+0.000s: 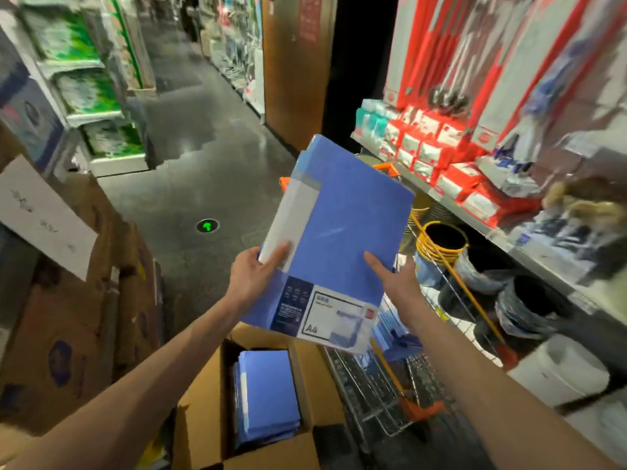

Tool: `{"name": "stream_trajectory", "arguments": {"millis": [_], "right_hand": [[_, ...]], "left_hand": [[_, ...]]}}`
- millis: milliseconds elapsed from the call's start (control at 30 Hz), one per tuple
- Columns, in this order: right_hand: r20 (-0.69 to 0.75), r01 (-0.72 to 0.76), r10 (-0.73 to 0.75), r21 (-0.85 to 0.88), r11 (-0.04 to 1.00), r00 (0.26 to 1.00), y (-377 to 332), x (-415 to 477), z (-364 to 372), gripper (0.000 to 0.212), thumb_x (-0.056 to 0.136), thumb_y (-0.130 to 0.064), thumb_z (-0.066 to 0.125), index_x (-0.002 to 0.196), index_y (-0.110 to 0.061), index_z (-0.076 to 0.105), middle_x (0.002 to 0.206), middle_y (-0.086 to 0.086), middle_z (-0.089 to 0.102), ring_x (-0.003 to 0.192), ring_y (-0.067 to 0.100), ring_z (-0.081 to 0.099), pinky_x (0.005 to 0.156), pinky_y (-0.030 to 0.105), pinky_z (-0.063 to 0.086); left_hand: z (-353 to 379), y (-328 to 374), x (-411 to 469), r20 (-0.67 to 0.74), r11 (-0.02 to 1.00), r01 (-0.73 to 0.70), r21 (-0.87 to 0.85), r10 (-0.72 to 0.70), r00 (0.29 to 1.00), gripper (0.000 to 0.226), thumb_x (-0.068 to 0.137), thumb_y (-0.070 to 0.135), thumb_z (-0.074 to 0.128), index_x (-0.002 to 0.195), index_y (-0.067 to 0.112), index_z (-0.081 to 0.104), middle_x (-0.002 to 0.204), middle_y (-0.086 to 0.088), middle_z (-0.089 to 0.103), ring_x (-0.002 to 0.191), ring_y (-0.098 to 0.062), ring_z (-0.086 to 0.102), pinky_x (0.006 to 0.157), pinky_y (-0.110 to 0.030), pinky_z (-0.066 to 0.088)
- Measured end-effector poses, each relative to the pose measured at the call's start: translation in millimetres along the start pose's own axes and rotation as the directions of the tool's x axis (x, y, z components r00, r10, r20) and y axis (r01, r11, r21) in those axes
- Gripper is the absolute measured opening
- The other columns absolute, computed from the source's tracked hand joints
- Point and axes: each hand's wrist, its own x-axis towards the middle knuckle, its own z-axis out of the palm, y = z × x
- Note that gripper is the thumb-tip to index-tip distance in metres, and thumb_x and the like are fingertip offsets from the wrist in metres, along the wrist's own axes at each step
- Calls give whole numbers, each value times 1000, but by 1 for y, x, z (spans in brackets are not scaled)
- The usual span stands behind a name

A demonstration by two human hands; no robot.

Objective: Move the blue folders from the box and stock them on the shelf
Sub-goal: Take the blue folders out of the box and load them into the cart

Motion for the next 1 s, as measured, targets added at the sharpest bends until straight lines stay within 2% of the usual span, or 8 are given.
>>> {"name": "stream_trajectory", "arguments": {"millis": [233,400,567,633,800,867,933,1000], "right_hand": [[-121,55,-17,320,946,993,11,1,-111,39,77,-30,85,111,-17,71,108,2,76,96,26,74,82,47,60],[-234,-3,99,380,925,967,34,4,-211,37,72,-39,88,96,-15,74,100,6,77,93,29,74,82,55,59],[-187,-98,212,485,869,959,47,11,-272,31,78,-33,84,99,-13,72,100,7,77,90,30,74,79,49,61],[-166,-128,229,467,875,959,53,19,-284,32,77,-34,85,98,-13,71,101,8,76,91,30,74,81,49,61],[-97,-237,282,326,915,955,70,49,-286,45,68,-44,88,95,-11,73,97,5,77,87,26,74,78,45,62],[-72,-261,280,202,944,957,76,68,-276,60,57,-60,86,94,-13,74,97,5,77,87,26,74,80,48,61],[-69,-254,257,53,966,964,80,85,-266,55,71,-60,79,100,-13,73,102,5,75,90,25,72,83,47,59],[-54,-243,239,-118,963,970,85,107,-255,53,85,-55,69,115,-11,68,112,5,70,96,24,67,82,41,56]], "left_hand": [[111,58,-27,123,970,206,-132,-190,974,66,79,67,72,85,1,70,82,-9,73,71,-23,70,65,-40,58],[200,89,-52,356,967,243,-74,-202,912,44,88,57,67,87,13,68,81,-4,74,59,-13,71,47,-21,52],[259,95,-55,542,944,316,-95,-218,812,76,76,70,72,121,9,67,106,-17,76,94,-37,74,88,-54,59],[273,99,-55,574,926,369,-73,-264,775,73,79,66,72,125,10,65,112,-18,74,99,-39,72,90,-53,58],[291,84,-39,531,910,409,-62,-317,786,73,78,71,69,126,16,66,115,-9,75,100,-31,74,88,-44,58],[299,75,-31,470,901,425,-87,-339,815,61,88,66,61,118,13,66,100,-7,78,84,-24,77,68,-33,61],[308,66,-21,314,903,419,-94,-372,873,46,94,54,60,106,10,65,89,-5,76,63,-18,73,48,-24,54],[318,53,1,195,906,415,-85,-393,899,46,94,51,63,108,7,66,98,-10,73,67,-18,69,52,-27,51]]}}
